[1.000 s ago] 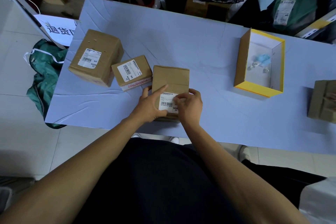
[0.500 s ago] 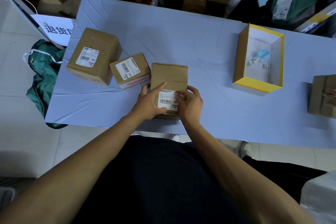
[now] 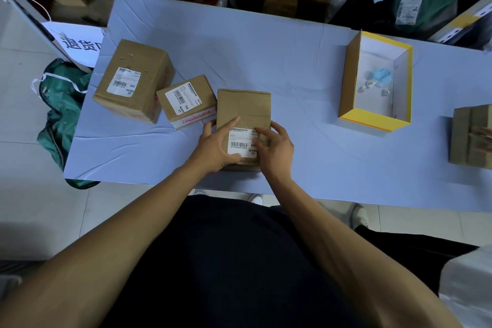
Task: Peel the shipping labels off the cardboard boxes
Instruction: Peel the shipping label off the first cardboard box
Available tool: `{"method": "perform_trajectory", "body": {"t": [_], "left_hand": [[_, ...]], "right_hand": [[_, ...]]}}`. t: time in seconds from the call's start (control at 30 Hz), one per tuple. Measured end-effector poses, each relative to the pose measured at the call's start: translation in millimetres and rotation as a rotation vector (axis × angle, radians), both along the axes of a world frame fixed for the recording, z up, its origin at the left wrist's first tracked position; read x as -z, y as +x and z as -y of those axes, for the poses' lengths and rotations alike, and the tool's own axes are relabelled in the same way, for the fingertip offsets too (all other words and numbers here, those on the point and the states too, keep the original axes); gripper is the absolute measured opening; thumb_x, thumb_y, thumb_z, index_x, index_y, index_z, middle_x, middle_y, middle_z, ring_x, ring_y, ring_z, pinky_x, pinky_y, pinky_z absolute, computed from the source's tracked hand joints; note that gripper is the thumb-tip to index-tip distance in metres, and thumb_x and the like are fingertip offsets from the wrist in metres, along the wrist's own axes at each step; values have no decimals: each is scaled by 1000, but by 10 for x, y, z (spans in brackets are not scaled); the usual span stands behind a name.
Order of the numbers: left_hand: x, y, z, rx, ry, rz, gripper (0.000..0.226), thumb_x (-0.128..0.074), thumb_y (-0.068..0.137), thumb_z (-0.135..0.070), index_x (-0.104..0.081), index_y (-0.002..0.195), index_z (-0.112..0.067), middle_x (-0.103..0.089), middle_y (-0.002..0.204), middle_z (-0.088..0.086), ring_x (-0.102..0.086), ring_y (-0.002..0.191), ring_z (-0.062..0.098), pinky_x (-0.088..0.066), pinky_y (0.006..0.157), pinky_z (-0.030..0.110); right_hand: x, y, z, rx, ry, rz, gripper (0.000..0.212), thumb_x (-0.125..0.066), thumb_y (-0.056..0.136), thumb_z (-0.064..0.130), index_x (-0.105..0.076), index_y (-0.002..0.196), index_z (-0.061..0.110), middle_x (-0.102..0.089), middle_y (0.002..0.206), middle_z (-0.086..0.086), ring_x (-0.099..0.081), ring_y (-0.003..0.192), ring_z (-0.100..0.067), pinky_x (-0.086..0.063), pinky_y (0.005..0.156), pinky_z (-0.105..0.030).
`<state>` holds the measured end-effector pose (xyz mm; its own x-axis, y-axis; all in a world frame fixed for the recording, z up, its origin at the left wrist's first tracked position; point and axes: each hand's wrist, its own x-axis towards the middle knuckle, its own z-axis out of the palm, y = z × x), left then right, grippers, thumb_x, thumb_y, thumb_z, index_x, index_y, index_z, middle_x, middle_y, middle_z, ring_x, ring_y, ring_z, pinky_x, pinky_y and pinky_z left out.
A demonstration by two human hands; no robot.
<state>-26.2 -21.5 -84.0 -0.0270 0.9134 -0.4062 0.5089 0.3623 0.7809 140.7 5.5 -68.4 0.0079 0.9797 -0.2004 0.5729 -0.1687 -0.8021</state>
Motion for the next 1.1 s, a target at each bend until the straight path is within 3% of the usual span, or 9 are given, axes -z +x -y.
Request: {"method": "perform_trajectory", "body": {"t": [0.13,0.3,0.43,0.5,0.57,0.7,0.93,1.1], "left_hand": [[-14,11,-1,3,-3,-4,97,-80,70,-25,-26,145,-53,-15,150,1,-28,139,28,-34,115,45],[-43,16,-5,-2,-5,-9,97,-79,70,-22,-26,145,-54,-17,149,2,-28,139,27,-33,116,42],[-57,12,-6,1,-4,-5,97,-78,70,-23,-25,144,-56,-17,148,1,-29,139,27,-35,114,43],[-64,17,-8,-2,-5,0,97,-79,71,-21,-26,145,-54,-18,148,1,-29,139,27,-35,114,43],[-74,24,-9,-7,0,1,97,-79,72,-20,-26,146,-52,-18,147,2,-28,139,26,-34,115,42],[-81,34,2,-11,-1,-1,96,-79,72,-21,-27,147,-50,-17,148,3,-27,139,26,-32,116,42],[-74,51,4,-16,11,-11,96,-79,72,-20,-27,147,-49,-17,150,3,-29,139,27,-34,115,42],[-73,50,5,-20,14,-23,96,-79,71,-20,-28,147,-50,-18,148,3,-30,139,25,-32,115,37]], "right_hand": [[28,4,3,-28,11,25,23,-62,87,7,-74,105,14,-50,138,-2,-62,100,-16,-50,89,-27],[-18,-29,-68,-20,-7,56,17,-60,86,7,-73,94,14,-49,132,-1,-59,83,-12,-48,76,-24],[8,-32,-88,-28,-39,30,10,-64,83,10,-70,79,18,-46,132,1,-61,95,-18,-51,80,-27],[-4,10,-70,-27,-33,-9,11,-65,80,8,-70,84,17,-50,128,2,-61,98,-15,-49,81,-22],[-16,48,-55,-20,-2,-37,21,-64,78,7,-70,95,18,-57,122,3,-61,100,-14,-51,86,-29],[8,53,-30,-21,20,-29,23,-62,86,7,-74,104,15,-58,129,0,-63,92,-11,-51,85,-25],[36,7,-43,-30,20,31,19,-60,87,5,-74,99,10,-55,131,-4,-64,97,-19,-51,85,-26],[-1,-5,-101,-38,-10,63,18,-58,86,6,-73,95,9,-51,132,-4,-59,79,-10,-46,77,-20]]}}
